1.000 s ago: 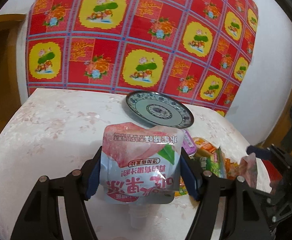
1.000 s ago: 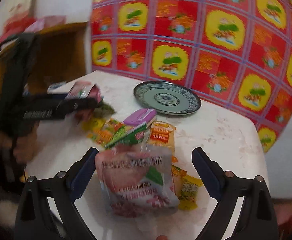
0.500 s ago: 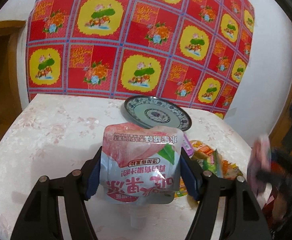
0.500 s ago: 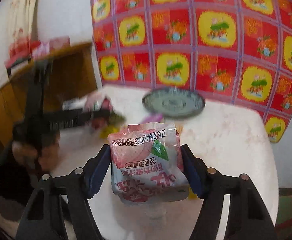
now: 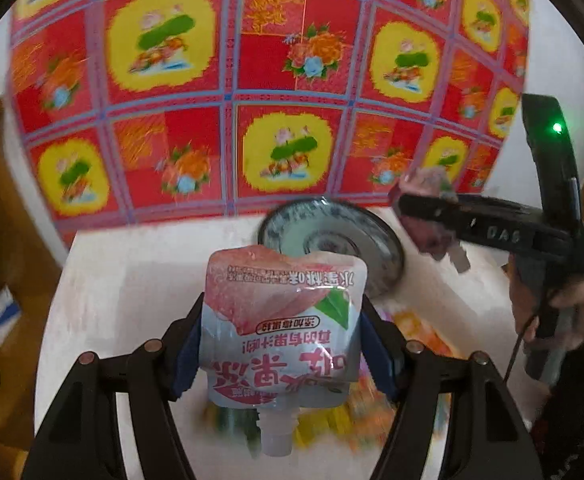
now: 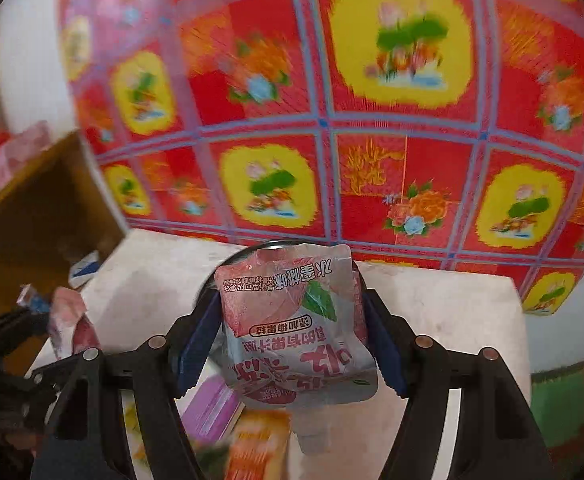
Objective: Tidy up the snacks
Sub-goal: 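Lift and carry both pink pouches toward the blue-and-white plate with both tools, then lower the pouches onto the plate and open both tools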
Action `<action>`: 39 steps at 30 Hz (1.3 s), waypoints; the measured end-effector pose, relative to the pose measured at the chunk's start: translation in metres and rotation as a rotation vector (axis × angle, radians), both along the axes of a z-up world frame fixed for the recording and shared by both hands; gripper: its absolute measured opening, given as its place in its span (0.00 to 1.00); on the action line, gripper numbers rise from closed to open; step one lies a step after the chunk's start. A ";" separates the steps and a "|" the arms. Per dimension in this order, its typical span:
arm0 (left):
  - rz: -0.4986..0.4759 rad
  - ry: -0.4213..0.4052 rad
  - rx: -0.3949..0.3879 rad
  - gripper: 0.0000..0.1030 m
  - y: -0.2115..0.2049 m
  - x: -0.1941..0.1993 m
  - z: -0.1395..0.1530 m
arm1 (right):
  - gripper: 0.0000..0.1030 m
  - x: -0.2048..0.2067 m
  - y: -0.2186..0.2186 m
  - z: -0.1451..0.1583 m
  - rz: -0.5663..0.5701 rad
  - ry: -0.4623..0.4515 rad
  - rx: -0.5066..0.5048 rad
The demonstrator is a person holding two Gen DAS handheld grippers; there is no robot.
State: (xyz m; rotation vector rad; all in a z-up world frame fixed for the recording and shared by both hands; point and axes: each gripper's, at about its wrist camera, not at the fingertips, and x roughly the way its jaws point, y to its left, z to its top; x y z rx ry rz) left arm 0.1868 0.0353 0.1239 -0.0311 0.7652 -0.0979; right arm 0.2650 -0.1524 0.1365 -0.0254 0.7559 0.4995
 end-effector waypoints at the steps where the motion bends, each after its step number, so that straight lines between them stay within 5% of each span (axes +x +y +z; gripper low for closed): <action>1: -0.002 0.016 -0.003 0.70 -0.001 0.014 -0.002 | 0.69 0.016 0.005 -0.006 -0.014 0.040 -0.014; 6: -0.017 0.077 -0.071 0.70 0.007 0.083 -0.014 | 0.69 0.060 0.022 -0.027 -0.062 0.135 -0.045; 13: -0.040 0.210 -0.070 0.70 0.003 0.136 -0.036 | 0.70 0.087 0.034 -0.051 -0.080 0.197 -0.045; 21: -0.008 0.262 -0.192 0.70 0.009 0.164 -0.054 | 0.73 0.105 0.018 -0.065 -0.197 0.257 -0.002; 30: 0.004 0.295 -0.380 0.79 0.035 0.170 -0.059 | 0.82 0.105 0.009 -0.059 -0.150 0.213 0.023; 32: -0.010 0.272 -0.371 0.78 0.039 0.166 -0.049 | 0.83 0.102 0.007 -0.055 -0.129 0.203 0.042; 36: -0.048 0.318 -0.199 0.59 0.031 0.160 -0.037 | 0.82 0.098 -0.006 -0.044 -0.104 0.184 0.087; 39: -0.085 0.333 -0.183 0.55 0.020 0.161 -0.042 | 0.38 0.095 -0.020 -0.038 -0.154 0.160 0.134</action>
